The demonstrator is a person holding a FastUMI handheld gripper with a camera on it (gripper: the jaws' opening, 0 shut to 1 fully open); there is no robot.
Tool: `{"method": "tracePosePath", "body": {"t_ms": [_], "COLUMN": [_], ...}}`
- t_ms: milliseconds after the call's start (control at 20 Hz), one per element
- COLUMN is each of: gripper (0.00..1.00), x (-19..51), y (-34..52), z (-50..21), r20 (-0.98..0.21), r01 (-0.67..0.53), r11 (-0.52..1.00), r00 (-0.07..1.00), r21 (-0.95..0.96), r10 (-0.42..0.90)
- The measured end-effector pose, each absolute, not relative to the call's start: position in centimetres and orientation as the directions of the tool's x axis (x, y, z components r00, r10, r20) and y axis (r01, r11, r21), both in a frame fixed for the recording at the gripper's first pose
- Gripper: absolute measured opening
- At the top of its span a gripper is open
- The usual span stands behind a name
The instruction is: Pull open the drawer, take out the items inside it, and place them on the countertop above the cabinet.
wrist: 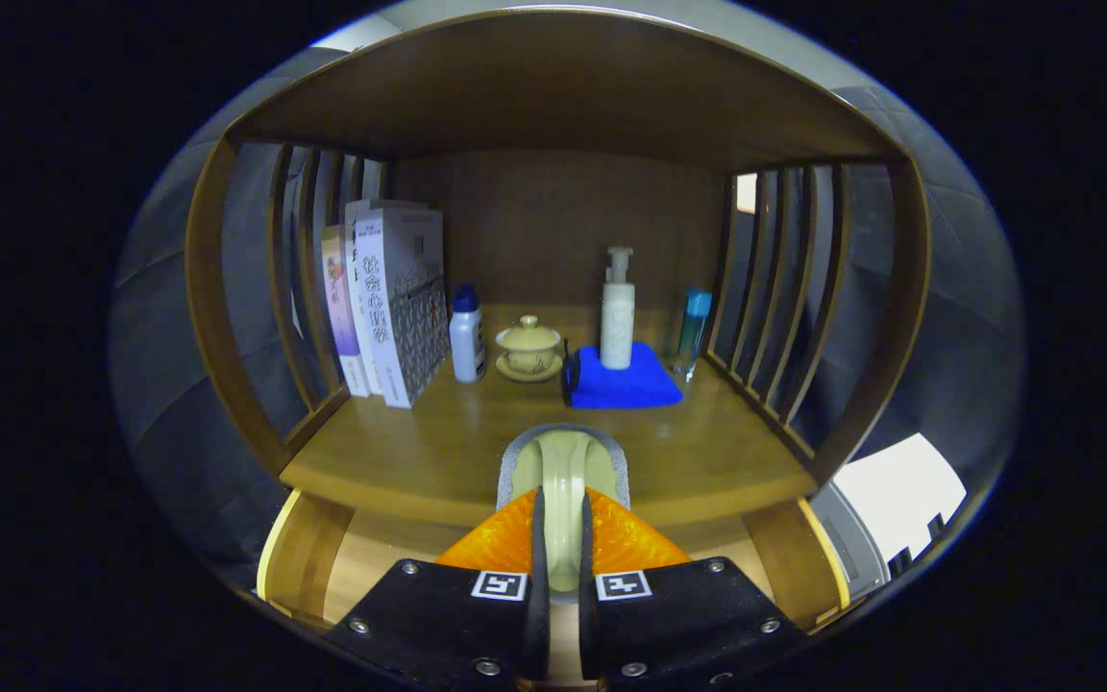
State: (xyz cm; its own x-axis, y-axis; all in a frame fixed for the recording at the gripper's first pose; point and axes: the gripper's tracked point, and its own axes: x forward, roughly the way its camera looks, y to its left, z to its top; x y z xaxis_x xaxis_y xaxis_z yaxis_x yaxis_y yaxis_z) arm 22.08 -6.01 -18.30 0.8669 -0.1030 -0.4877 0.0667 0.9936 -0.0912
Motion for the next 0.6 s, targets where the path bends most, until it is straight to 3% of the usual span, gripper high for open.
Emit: {"method": "tracePosePath", "body": {"t_ms": [600], "gripper": [0.17], "x": [31.0], "y": [-6.9], "z": [-21.8], "r20": [-0.472], "r01": [-0.049], "r11": [0.985], "r00": [0.881], "r21": [-0.164], "r10": [-0.035]}}
